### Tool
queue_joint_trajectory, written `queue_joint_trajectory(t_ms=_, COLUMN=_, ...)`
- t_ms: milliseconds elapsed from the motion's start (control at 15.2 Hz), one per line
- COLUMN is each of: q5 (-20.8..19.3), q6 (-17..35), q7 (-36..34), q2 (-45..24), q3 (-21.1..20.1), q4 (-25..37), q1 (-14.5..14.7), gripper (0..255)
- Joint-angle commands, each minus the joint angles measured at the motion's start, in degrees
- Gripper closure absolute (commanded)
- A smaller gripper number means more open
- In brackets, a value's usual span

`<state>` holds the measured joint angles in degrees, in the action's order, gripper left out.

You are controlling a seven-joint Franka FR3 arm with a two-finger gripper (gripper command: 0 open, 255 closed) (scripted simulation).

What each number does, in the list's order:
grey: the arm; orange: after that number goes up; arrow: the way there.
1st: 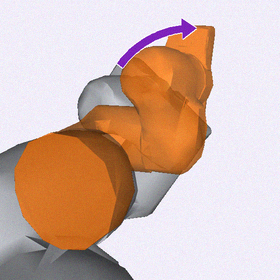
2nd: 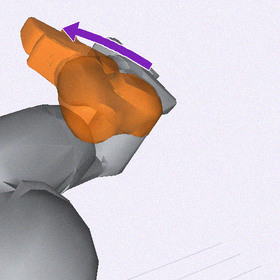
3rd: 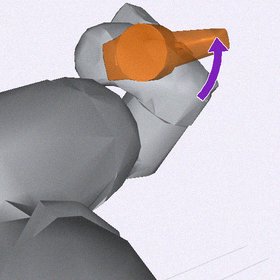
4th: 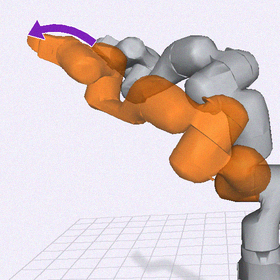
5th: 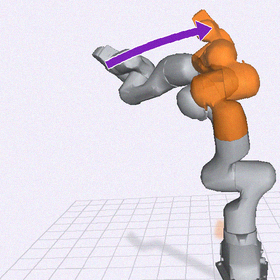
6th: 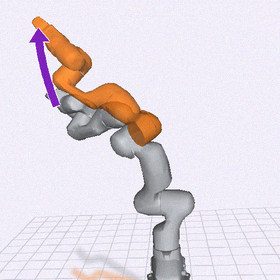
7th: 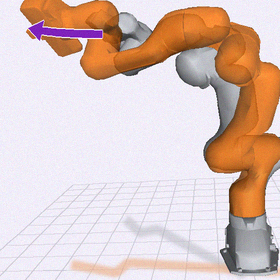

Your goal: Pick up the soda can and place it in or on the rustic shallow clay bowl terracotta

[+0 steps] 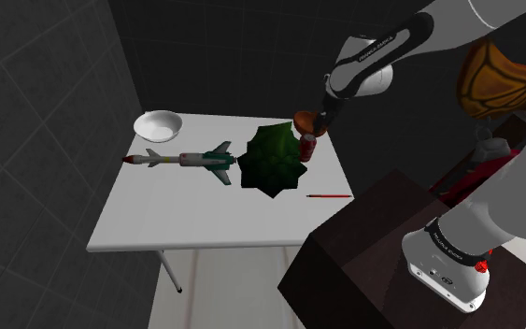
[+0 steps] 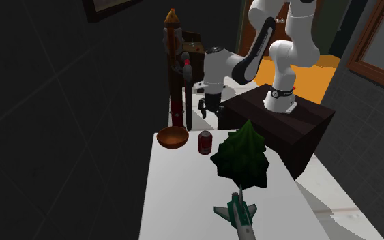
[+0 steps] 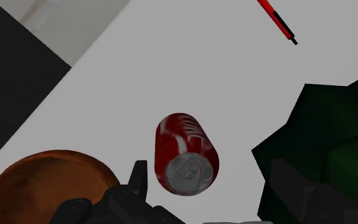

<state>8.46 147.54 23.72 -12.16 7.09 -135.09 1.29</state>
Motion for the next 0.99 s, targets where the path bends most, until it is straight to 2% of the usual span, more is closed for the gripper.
queue_joint_trajectory(t_ms=0, q5=1.32, q6=2.06, q7=2.07, q2=-4.96, q3=-0.59, q4=2.32, q1=-0.58, gripper=0)
queue_joint_trajectory(t_ms=132, q5=2.03, q6=3.26, q7=3.38, q2=-8.58, q3=-1.18, q4=4.31, q1=-1.17, gripper=0)
queue_joint_trajectory(t_ms=594, q5=3.59, q6=7.56, q7=4.52, q2=-13.78, q3=-2.43, q4=5.18, q1=-1.88, gripper=0)
queue_joint_trajectory(t_ms=924, q5=3.71, q6=7.91, q7=4.61, q2=-14.22, q3=-2.55, q4=5.28, q1=-1.94, gripper=0)
